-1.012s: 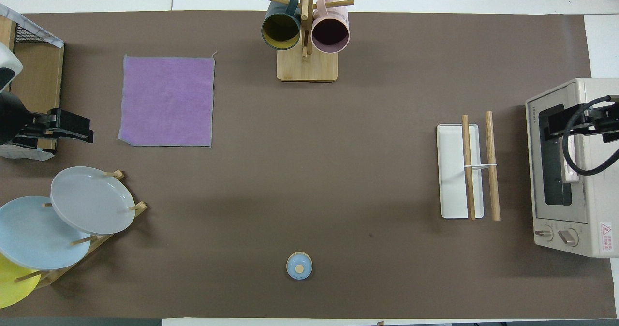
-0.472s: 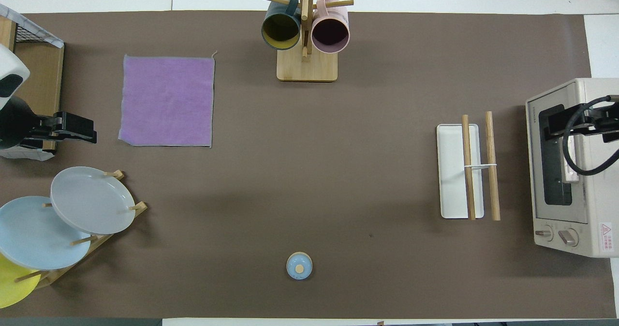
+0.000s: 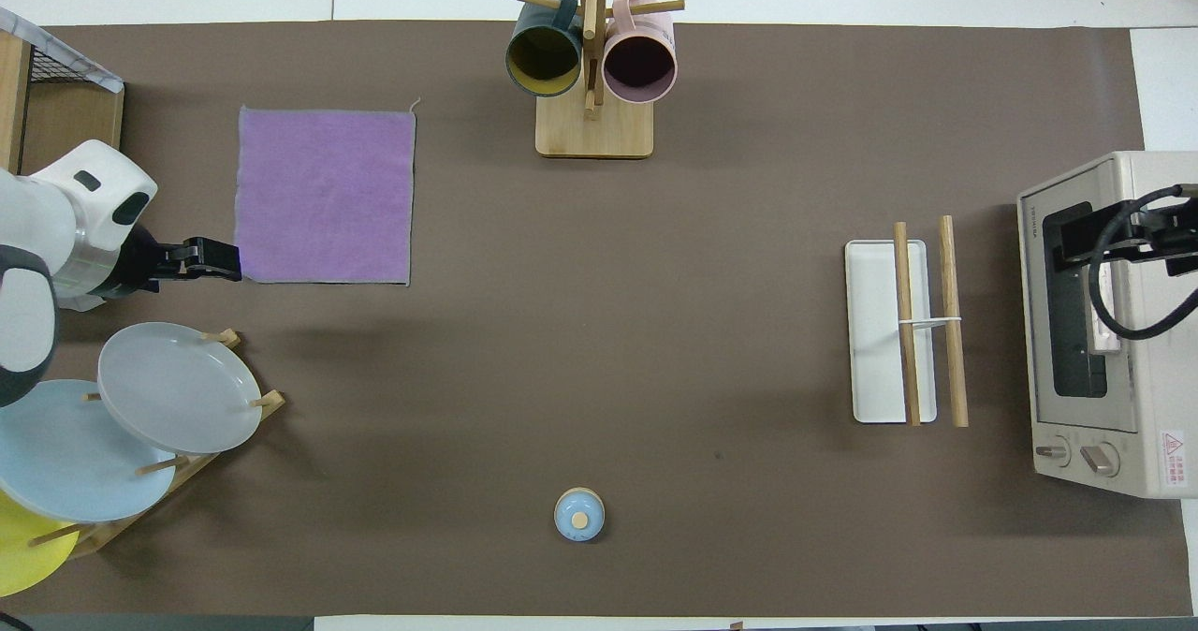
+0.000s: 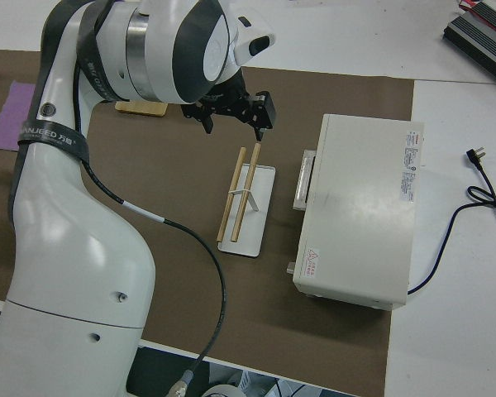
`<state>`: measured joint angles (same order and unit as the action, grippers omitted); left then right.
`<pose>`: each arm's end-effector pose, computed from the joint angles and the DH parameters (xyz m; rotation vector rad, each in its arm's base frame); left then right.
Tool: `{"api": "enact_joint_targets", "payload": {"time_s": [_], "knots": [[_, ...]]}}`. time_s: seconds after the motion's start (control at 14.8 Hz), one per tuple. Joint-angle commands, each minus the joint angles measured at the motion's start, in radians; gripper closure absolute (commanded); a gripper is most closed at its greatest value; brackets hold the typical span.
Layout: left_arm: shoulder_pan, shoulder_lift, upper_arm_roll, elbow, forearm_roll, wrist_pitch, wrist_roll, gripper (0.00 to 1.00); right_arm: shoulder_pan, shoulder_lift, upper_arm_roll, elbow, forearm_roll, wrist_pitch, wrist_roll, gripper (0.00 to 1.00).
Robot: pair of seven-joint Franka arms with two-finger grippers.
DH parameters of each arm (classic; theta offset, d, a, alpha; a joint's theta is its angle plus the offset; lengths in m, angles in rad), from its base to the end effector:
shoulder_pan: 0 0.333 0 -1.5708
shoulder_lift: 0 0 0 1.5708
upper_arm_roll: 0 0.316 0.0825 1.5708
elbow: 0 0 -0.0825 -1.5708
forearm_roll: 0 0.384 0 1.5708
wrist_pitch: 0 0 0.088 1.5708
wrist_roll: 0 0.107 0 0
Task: Fold towel and hang on rack
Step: 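Move the left gripper to the near edge of the purple towel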
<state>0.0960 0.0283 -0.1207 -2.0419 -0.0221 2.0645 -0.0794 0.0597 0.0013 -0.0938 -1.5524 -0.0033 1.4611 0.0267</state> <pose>0.5552 -0.0145 0.4277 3.1174 0.1018 -0.0104 0.5428 -0.0189 0.6233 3.1337 -0.0956 -0.1453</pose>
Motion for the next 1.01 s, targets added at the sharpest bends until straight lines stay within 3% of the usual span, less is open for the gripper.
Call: {"api": "enact_joint_targets", "payload": {"time_s": [0.0, 0.54, 0.94], "knots": [[0.04, 0.105, -0.002, 0.0, -0.016, 0.095, 0.018, 0.0, -0.005, -0.012, 0.006, -0.012, 0.0, 0.01, -0.01, 0.0], [0.059, 0.232, -0.002, -0.014, -0.084, 0.278, 0.015, 0.02, -0.003, -0.015, 0.006, -0.017, 0.0, 0.005, -0.014, 0.0], [0.056, 0.298, -0.002, 0.048, -0.084, 0.275, 0.01, 0.12, -0.003, -0.015, 0.009, -0.017, -0.001, 0.005, -0.016, 0.0]]}}
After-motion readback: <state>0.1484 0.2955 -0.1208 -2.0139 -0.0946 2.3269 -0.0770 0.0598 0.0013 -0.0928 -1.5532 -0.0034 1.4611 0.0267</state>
